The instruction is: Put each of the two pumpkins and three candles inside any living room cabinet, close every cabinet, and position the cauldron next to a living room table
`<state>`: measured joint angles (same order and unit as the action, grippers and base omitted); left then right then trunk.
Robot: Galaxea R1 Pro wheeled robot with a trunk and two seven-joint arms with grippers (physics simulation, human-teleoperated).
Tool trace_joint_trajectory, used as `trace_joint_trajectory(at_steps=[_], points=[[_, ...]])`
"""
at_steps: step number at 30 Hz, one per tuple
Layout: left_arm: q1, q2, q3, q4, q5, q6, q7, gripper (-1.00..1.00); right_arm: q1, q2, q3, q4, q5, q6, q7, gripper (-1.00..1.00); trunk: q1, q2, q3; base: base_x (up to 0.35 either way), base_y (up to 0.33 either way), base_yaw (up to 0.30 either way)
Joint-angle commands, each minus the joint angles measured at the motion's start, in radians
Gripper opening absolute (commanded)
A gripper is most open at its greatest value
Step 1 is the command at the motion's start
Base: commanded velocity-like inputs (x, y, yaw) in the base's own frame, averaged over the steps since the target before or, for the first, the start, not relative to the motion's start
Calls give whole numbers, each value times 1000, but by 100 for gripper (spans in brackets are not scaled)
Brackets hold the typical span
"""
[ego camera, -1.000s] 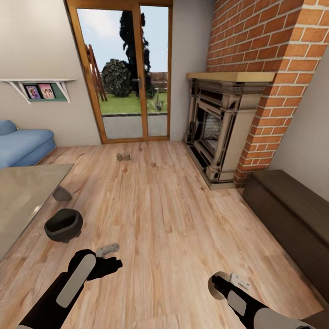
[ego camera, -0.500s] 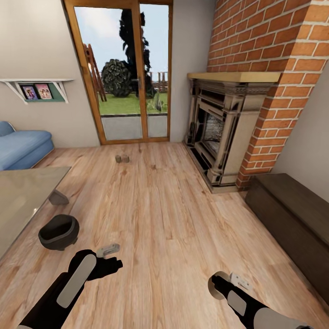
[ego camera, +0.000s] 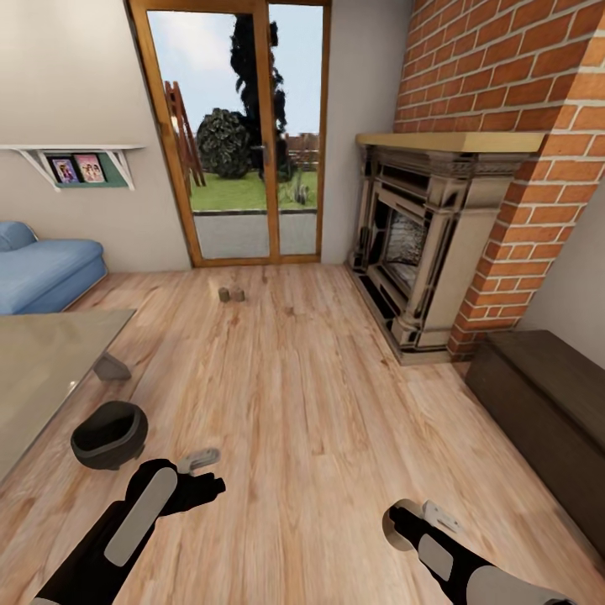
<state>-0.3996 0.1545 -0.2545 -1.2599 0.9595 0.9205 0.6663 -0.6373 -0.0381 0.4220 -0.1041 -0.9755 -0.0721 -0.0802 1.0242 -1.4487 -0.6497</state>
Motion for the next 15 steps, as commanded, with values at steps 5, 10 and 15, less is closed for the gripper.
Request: trace_joint_trajectory(at_steps=[5, 10, 15], points=[[-1, 1, -2, -1, 9, 0, 10, 100, -1, 0, 9, -2, -8, -2, -4, -100, 0, 0, -1, 194, 0, 1], [-1, 1, -2, -1, 10, 0, 10, 100, -1, 0, 9, -2, -8, -2, -4, -100, 0, 0, -1, 194, 0, 0], [-1, 1, -3, -1, 10, 1, 11, 100, 0, 0, 9, -2, -8, -2, -4, -100, 0, 0, -1, 194, 21, 0]])
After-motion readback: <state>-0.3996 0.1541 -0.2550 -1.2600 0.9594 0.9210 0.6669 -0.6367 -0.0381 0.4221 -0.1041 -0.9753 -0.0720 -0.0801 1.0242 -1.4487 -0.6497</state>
